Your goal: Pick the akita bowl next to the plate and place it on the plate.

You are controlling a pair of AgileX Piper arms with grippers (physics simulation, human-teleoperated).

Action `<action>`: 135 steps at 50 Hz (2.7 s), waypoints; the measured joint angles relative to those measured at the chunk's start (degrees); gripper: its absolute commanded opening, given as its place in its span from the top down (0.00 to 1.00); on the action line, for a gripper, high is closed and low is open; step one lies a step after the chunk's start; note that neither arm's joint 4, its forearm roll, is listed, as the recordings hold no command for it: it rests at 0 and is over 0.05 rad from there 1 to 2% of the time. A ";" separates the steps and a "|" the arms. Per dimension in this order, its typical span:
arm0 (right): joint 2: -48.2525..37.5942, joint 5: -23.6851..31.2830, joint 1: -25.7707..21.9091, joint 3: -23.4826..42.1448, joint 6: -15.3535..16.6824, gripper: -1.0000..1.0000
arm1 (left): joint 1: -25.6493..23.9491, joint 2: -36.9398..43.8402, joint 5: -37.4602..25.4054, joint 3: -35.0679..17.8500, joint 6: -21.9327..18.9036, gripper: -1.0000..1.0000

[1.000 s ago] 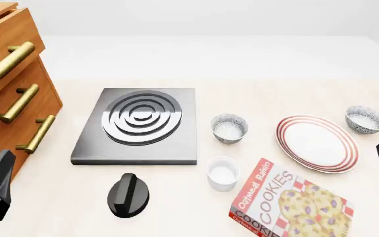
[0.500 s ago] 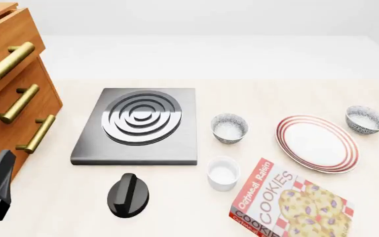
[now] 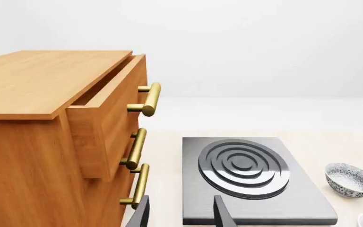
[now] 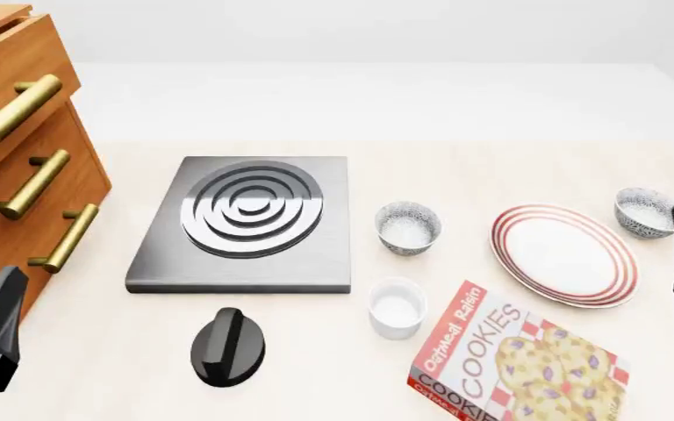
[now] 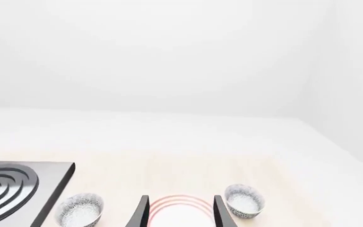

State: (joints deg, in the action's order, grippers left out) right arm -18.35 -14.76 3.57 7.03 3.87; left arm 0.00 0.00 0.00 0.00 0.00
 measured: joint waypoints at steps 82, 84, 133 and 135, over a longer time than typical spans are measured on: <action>-34.22 -22.91 7.94 9.01 3.80 0.00 | 0.00 0.00 0.00 0.00 0.00 0.00; -34.66 -23.14 8.03 9.18 3.88 0.00 | 0.00 0.00 0.00 0.00 0.00 0.00; -42.35 -27.21 8.90 12.63 6.34 0.00 | 0.00 0.00 0.00 0.00 0.00 0.00; -42.71 -27.37 8.94 12.78 6.43 0.00 | 0.00 0.00 0.00 0.00 0.00 0.00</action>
State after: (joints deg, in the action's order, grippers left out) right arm -61.06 -42.13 12.50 19.80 10.29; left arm 0.00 0.00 0.00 0.00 0.00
